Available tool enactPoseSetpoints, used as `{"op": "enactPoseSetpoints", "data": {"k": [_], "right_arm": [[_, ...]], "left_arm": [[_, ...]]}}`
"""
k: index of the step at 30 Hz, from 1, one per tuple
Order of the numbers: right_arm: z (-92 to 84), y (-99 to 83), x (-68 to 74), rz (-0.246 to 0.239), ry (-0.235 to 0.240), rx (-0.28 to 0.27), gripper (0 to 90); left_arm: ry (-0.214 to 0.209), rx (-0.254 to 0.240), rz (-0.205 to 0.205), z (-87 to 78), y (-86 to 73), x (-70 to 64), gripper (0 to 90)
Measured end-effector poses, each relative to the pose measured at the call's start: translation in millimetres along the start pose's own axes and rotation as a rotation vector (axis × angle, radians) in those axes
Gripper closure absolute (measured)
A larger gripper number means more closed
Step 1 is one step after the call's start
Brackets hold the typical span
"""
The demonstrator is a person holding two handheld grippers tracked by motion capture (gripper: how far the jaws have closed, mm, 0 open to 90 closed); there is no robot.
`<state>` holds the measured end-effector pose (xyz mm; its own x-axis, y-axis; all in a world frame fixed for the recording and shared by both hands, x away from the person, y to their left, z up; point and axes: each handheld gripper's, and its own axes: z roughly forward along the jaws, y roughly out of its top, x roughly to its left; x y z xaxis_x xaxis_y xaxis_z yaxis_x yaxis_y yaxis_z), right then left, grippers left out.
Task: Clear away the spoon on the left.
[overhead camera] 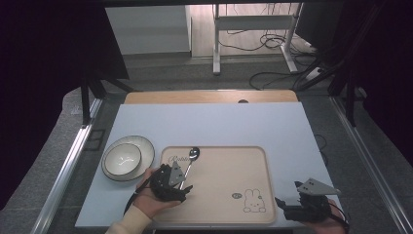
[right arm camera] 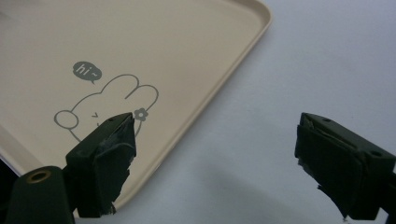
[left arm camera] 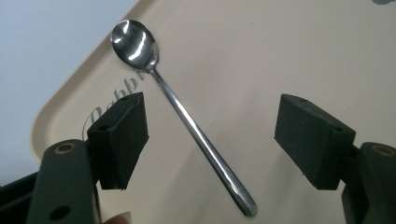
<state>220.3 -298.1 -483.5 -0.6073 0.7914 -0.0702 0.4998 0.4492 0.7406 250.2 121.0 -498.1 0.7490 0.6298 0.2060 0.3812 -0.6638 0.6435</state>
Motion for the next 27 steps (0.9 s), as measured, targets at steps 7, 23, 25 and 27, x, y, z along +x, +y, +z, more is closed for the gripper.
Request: {"op": "enactPoseSetpoints", "data": {"k": [7,23,25,27], "right_arm": [[-0.3,0.0,-0.2,0.001,-0.002,-0.003,12.5],[-2.3,0.1,-1.7,0.005,-0.010,-0.016,12.5],[-2.5,0.1,-2.0,0.006,-0.009,-0.017,12.5],[-2.5,0.0,-2.2,0.006,-0.011,-0.017,12.5]], "left_arm": [[0.018,-0.025,-0.016,-7.6,0.0,2.9,24.4],[0.072,-0.082,-0.071,-42.1,-14.5,13.1,23.8],[0.077,-0.082,-0.073,-44.4,-17.0,13.0,23.8],[0.085,-0.085,-0.076,-48.1,-21.2,12.5,23.8]]}}
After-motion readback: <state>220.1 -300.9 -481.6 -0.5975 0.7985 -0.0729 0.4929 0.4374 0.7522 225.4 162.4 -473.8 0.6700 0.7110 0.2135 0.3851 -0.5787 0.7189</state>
